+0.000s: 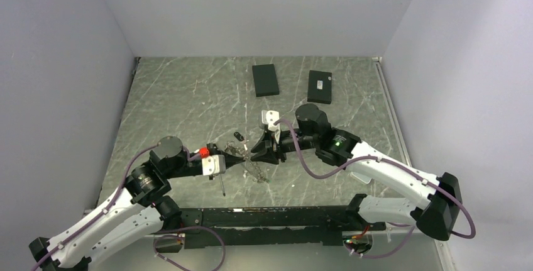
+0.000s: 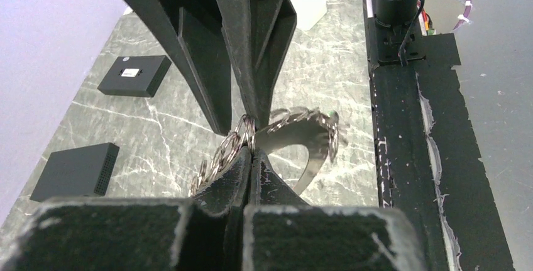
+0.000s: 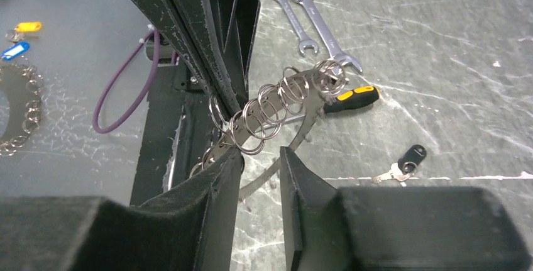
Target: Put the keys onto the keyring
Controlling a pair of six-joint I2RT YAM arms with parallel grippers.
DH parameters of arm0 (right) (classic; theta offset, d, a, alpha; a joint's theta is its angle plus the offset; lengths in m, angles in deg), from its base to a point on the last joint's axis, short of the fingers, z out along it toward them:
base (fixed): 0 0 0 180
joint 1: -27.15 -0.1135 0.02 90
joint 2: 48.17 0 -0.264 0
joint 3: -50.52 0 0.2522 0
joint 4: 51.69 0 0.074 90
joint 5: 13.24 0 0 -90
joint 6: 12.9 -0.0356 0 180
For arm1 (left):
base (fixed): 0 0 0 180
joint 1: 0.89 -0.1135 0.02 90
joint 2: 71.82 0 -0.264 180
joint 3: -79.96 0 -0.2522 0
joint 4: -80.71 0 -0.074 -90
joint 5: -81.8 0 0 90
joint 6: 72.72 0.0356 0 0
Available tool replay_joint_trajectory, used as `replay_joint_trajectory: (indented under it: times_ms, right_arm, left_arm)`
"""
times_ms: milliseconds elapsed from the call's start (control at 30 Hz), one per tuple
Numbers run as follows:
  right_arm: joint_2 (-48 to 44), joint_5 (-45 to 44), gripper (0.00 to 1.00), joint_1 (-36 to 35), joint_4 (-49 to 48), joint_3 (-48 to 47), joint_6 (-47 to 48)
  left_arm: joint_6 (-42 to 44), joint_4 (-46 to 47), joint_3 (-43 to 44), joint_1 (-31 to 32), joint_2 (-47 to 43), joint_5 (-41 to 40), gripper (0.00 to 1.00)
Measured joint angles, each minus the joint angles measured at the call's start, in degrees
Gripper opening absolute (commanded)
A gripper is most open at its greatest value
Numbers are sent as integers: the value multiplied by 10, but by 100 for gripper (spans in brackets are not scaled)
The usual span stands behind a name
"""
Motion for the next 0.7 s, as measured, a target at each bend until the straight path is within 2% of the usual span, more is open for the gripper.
replay_joint_trajectory:
  times_ms: [333,533,633,700]
  right_arm:
    - [-28,-13,28,-1,-8,4,-4]
    - [-21,-25,30,0,-62,11,-42]
    - [-1,-39,35,0,-80,11,-62]
    - [17,-53,42,-1,-81,9,-74]
  left_arm:
    - [0,4,0,0,0,1,0]
    - [0,3,0,0,0,9,0]
    - [0,1,0,0,0,11,0]
    - [0,-5,0,0,0,10,0]
